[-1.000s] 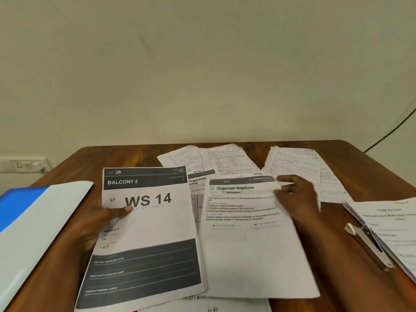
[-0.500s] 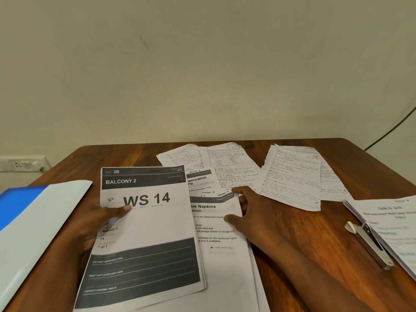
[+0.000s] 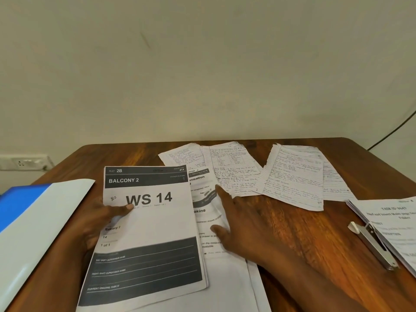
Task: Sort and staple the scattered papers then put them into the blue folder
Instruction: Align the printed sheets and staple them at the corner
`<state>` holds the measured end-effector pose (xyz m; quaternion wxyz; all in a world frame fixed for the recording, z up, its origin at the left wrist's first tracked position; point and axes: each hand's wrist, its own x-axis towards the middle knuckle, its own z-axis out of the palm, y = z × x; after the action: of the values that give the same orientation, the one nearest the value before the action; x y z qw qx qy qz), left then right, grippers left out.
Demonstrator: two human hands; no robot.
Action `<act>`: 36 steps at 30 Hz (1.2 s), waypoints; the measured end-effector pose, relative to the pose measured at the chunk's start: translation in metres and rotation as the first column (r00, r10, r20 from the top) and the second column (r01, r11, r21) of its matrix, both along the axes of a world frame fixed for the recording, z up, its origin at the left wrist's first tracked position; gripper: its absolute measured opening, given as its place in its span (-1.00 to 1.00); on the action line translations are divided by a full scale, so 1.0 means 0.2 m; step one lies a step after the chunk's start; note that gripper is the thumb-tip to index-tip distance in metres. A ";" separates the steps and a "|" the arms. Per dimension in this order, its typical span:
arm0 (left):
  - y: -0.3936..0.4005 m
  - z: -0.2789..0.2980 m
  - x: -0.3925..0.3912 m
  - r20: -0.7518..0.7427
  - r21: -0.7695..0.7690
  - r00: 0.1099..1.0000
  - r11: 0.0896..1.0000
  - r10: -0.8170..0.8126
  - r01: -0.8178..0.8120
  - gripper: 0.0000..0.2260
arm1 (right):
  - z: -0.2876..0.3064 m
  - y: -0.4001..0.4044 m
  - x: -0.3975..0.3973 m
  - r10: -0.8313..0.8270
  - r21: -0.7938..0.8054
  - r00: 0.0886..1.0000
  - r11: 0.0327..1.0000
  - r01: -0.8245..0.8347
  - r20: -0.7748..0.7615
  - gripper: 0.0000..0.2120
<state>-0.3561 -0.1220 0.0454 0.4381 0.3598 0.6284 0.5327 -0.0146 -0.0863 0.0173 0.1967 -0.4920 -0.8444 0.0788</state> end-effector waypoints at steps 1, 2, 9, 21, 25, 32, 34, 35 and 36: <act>0.00 0.01 0.01 0.004 -0.011 1.000 1.000 -0.007 0.007 -0.53 | 0.01 -0.01 0.00 0.016 -0.015 1.000 1.000 -0.015 0.018 -0.05; 0.00 0.01 0.02 0.002 -0.016 1.000 0.999 -0.031 0.031 -0.64 | 0.01 -0.02 -0.01 0.028 -0.021 0.999 0.999 -0.027 0.035 -0.05; -0.02 0.05 0.09 -0.031 -0.004 1.000 1.000 0.006 -0.006 -0.84 | 0.00 0.02 0.02 0.063 -0.022 0.950 0.997 -0.073 -0.305 -0.45; -0.01 0.06 0.06 -0.109 -0.068 0.994 0.998 0.004 -0.012 -0.80 | -0.03 0.11 0.06 -0.239 -0.298 0.767 0.952 0.065 -0.595 -0.55; -0.01 0.07 0.08 -0.111 -0.071 0.993 0.997 0.025 -0.033 -0.81 | -0.01 0.07 0.03 -0.127 -0.258 0.796 0.965 -0.038 -0.591 -0.59; -0.02 0.08 0.11 -0.151 -0.119 0.988 0.992 0.017 -0.035 -0.82 | -0.02 0.11 0.10 -0.253 -0.179 0.814 0.966 0.186 -0.523 -0.61; -0.02 0.09 0.13 -0.149 -0.133 0.989 0.991 0.016 -0.036 -0.84 | -0.02 0.12 0.10 -0.257 -0.220 0.811 0.962 0.163 -0.525 -0.57; -0.01 0.09 0.13 -0.156 -0.135 0.988 0.990 0.023 -0.045 -0.85 | -0.02 0.13 0.10 -0.250 -0.226 0.814 0.962 0.150 -0.524 -0.56; -0.02 0.09 0.15 -0.169 -0.137 0.985 0.989 0.033 -0.056 -0.85 | -0.03 0.13 0.09 -0.243 -0.224 0.819 0.964 0.143 -0.520 -0.55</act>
<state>-0.3271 -0.1251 0.0641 0.3966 0.3568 0.7066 0.4648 0.0040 -0.0610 0.0116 0.3907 -0.5480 -0.6892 0.2683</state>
